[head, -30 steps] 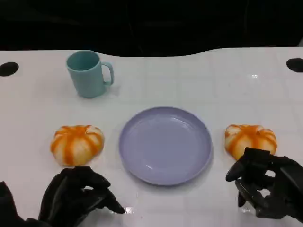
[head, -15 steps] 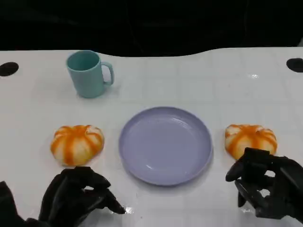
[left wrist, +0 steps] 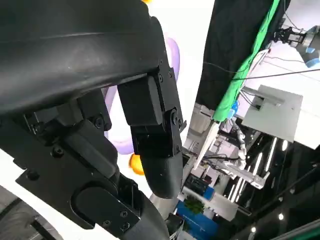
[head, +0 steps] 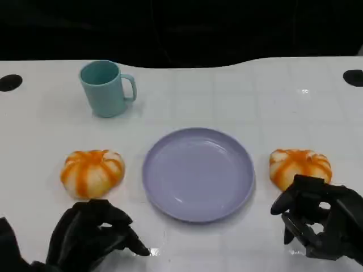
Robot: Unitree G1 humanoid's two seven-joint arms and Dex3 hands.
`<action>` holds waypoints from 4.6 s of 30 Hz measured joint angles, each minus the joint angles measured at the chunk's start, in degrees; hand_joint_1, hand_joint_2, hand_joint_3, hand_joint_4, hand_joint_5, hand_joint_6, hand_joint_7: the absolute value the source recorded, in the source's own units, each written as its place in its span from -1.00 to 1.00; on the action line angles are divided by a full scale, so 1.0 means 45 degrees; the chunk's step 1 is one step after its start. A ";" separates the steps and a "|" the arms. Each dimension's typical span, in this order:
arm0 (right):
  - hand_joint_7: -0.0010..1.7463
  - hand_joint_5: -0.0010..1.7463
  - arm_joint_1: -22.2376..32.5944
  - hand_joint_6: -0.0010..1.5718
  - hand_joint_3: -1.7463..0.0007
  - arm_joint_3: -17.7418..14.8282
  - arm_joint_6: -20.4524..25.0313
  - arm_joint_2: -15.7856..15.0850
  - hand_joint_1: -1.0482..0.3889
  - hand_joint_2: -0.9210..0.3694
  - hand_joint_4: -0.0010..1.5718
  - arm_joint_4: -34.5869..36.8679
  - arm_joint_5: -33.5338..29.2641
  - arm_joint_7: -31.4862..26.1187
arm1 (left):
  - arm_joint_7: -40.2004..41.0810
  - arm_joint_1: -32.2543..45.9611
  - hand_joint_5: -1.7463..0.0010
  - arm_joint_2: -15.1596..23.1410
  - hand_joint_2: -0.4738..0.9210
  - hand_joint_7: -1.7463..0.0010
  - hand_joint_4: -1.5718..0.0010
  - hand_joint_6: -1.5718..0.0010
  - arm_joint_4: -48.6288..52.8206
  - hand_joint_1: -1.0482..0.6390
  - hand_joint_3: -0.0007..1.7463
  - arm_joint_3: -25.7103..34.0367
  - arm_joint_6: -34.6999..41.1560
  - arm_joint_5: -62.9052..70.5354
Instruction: Grasp the bread from the table and place it into the plate.
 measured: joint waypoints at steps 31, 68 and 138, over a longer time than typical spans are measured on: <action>-1.00 -0.70 -0.2585 -0.62 0.98 -0.0138 -0.6513 -0.2631 -0.21 -0.97 -0.88 0.3007 -0.6637 -0.2823 | 0.0001 -0.0069 0.44 -0.0009 0.48 0.75 -1.00 -1.00 0.0093 -0.90 -1.00 -0.0005 -0.0023 0.0013; -1.00 -0.79 -0.8111 -0.66 0.99 0.5676 -0.4774 -0.3674 -0.27 -0.82 -0.82 1.0006 -1.4030 -0.8173 | 0.0131 -0.0029 0.43 -0.0116 0.47 0.74 -1.00 -1.00 0.0055 -0.94 -1.00 -0.0007 -0.0023 0.0019; 0.60 1.00 -0.9371 0.20 -0.63 0.5631 -0.8310 -0.0538 0.55 0.22 0.31 1.0311 -1.0799 -1.0670 | 0.0350 0.0340 0.41 -0.0158 0.48 0.72 -1.00 -1.00 -0.0502 -0.98 -1.00 -0.0229 0.0063 0.0126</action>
